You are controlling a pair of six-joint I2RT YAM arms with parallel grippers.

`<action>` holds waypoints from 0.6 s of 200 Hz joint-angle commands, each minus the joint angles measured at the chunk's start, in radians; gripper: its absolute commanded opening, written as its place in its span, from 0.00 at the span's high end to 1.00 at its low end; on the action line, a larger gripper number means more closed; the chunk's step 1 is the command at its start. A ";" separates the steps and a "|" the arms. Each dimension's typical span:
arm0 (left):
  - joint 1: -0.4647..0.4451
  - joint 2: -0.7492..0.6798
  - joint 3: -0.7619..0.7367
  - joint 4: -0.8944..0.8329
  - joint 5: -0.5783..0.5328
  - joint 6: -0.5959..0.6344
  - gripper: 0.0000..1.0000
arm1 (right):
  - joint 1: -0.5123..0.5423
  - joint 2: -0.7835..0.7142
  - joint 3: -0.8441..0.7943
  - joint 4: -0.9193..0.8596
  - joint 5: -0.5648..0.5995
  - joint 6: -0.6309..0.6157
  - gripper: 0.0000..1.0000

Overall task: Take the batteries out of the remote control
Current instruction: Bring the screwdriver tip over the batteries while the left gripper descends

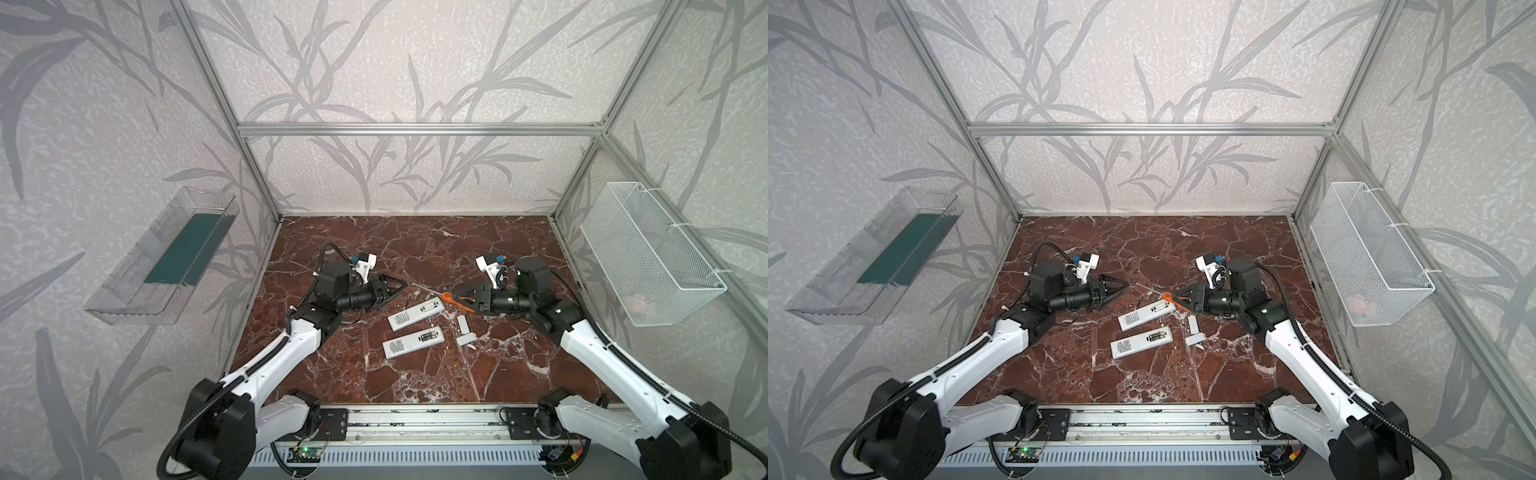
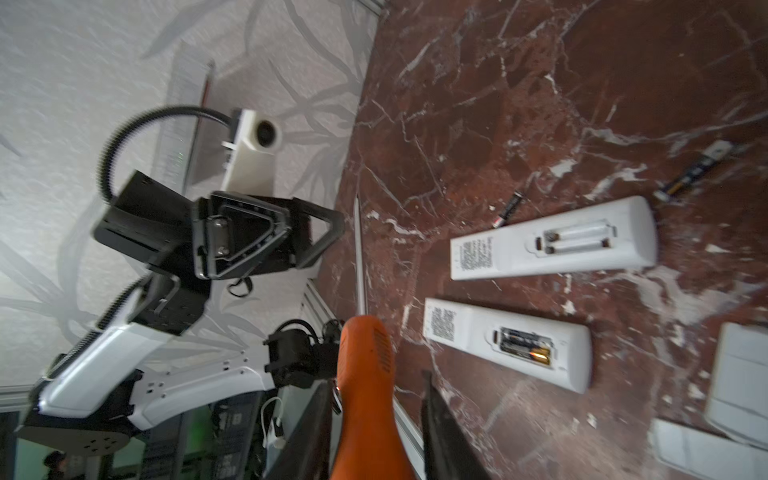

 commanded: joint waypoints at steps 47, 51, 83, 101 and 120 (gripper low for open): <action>0.001 -0.084 0.075 -0.662 -0.182 0.617 0.37 | 0.005 0.126 0.179 -0.557 0.067 -0.405 0.96; 0.001 -0.081 0.076 -0.668 -0.181 0.626 0.37 | 0.006 0.134 0.195 -0.577 0.078 -0.420 0.96; -0.003 -0.051 0.089 -0.661 -0.125 0.711 0.37 | 0.032 0.201 0.302 -0.713 0.182 -0.521 0.98; -0.005 -0.014 0.109 -0.689 -0.113 0.774 0.37 | 0.072 0.232 0.340 -0.752 0.252 -0.566 0.99; -0.015 0.030 0.125 -0.735 -0.153 0.839 0.37 | 0.141 0.262 0.382 -0.769 0.337 -0.616 1.00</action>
